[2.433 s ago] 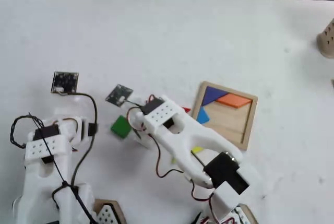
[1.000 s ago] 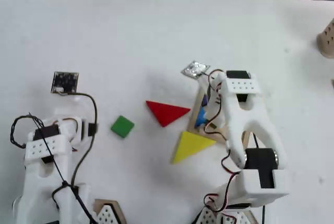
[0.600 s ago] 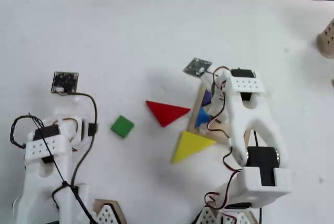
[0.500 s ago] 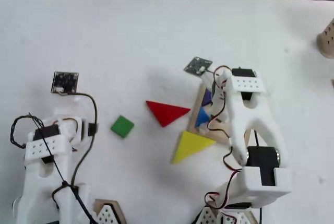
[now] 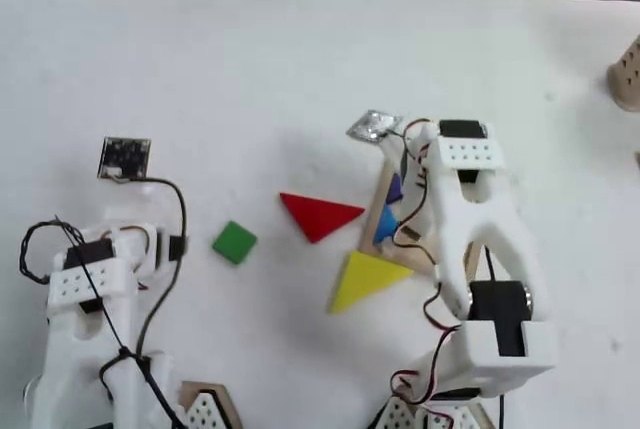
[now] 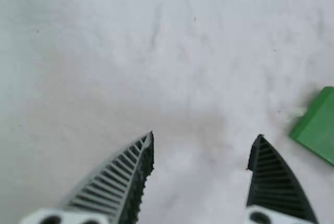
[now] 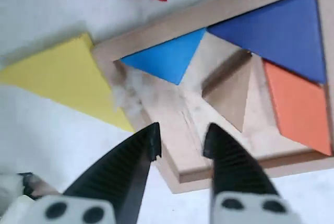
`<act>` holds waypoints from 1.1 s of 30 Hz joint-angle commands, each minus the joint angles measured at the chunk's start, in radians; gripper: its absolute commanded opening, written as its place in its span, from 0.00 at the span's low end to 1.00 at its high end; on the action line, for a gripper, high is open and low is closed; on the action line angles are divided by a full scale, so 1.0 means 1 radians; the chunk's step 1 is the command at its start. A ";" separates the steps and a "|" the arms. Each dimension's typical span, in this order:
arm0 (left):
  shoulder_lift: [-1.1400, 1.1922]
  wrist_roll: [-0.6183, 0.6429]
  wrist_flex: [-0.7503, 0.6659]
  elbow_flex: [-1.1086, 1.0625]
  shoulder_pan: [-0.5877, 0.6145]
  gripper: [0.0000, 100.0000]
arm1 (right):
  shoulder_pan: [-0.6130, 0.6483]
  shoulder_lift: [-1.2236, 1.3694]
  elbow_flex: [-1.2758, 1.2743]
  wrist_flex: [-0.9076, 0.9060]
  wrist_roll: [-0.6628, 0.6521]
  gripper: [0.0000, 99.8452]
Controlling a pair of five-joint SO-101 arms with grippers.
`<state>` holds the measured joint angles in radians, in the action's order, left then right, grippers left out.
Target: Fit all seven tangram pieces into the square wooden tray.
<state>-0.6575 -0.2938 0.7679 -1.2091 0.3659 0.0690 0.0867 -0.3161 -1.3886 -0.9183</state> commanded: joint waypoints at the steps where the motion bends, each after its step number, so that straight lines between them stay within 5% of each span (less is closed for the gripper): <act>1: 0.007 0.002 -0.023 0.051 0.008 0.29 | 0.018 -0.018 0.034 0.042 0.282 0.02; 7: 0.007 0.002 -0.021 0.049 0.010 0.29 | 0.008 -0.010 -0.034 0.252 0.563 0.02; 27: 0.004 0.002 -0.021 0.043 0.013 0.29 | -0.102 0.024 -0.163 0.409 0.545 0.02; 33: 0.004 0.002 -0.023 0.041 0.013 0.29 | -0.127 0.061 -0.084 0.320 0.535 0.02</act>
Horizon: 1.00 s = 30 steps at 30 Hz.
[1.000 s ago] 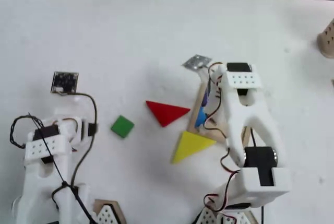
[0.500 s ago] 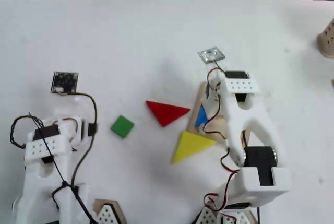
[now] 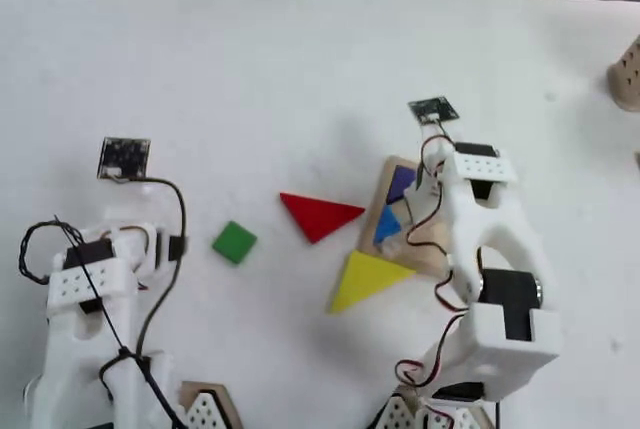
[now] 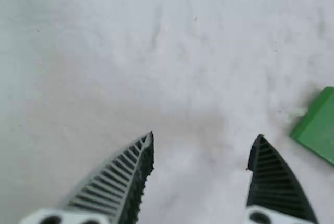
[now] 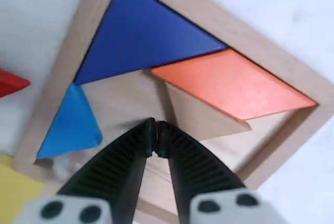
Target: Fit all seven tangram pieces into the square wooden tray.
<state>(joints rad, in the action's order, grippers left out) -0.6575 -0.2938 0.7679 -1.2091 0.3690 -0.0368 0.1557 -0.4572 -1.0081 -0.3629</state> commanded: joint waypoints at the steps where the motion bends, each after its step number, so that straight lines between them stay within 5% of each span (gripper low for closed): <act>1: 0.004 0.002 -0.023 0.041 0.010 0.29 | -0.018 -0.018 0.064 -0.085 -0.023 0.02; 15: 0.004 0.002 -0.023 0.041 0.010 0.29 | -0.041 -0.248 0.058 -0.226 -0.028 0.02; 30: 0.004 0.002 -0.023 0.041 0.008 0.29 | -0.131 0.016 0.083 -0.056 -0.028 0.02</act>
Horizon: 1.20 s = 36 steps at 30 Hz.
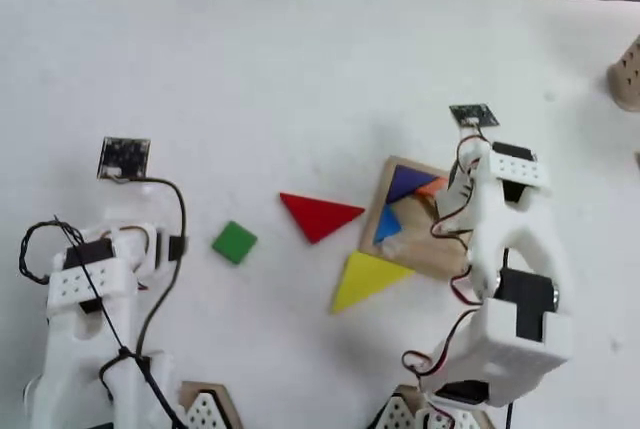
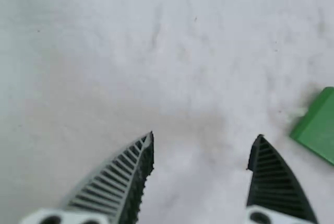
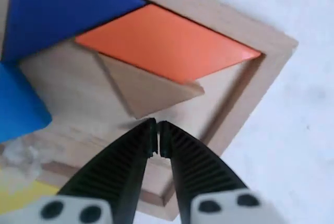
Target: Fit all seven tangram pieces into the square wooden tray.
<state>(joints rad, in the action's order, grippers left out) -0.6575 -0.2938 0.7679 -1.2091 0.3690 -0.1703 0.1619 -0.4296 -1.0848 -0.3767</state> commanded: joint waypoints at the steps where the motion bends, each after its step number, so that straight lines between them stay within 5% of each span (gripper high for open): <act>1: 0.004 0.002 -0.023 0.041 0.008 0.29 | 0.005 0.015 0.068 0.018 -0.014 0.02; 14: 0.004 0.002 -0.025 0.041 0.007 0.29 | 0.062 0.008 0.101 0.013 -0.005 0.02; 24: 0.004 0.002 -0.025 0.043 0.007 0.29 | 0.071 -0.137 0.095 -0.186 -0.002 0.02; 28: 0.004 0.003 -0.025 0.043 0.008 0.29 | 0.171 -0.298 0.094 -0.271 0.055 0.02; 36: 0.004 0.011 -0.017 0.055 0.065 0.29 | 0.576 -0.372 0.100 -0.251 0.074 0.02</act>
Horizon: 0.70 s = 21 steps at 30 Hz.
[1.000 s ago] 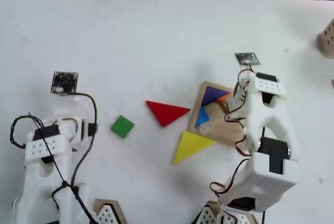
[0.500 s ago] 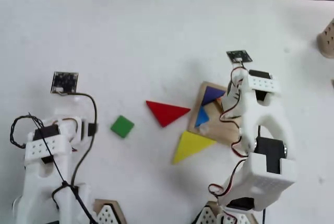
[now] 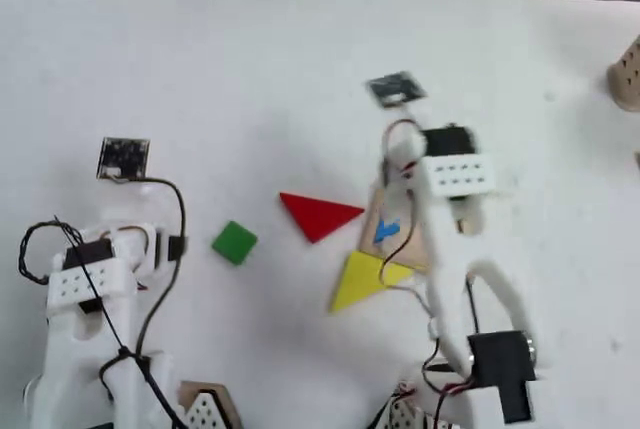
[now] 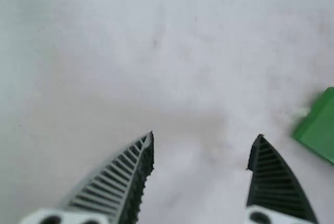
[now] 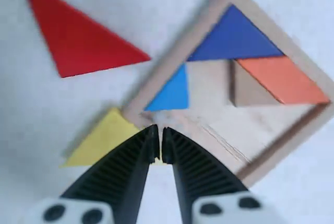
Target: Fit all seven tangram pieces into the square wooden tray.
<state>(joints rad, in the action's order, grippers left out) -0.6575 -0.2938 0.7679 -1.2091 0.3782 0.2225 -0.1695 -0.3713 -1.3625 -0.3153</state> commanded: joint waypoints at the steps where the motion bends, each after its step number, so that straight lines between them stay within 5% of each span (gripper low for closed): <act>1: 0.007 0.014 -0.017 0.064 0.074 0.29 | 0.226 -0.030 0.043 0.045 0.023 0.02; 8: 0.012 0.198 -0.017 0.115 0.254 0.29 | 0.479 0.113 0.044 0.191 0.041 0.11; 14: 0.012 0.227 -0.017 0.123 0.263 0.29 | 0.659 0.214 0.080 0.285 0.040 0.28; 21: 0.012 0.229 -0.023 0.124 0.263 0.29 | 0.743 0.335 0.186 0.321 0.074 0.33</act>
<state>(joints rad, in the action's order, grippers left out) -0.6483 -0.0744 0.7679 -1.1400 0.6329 0.9436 0.1220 -0.2670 -1.0863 -0.2816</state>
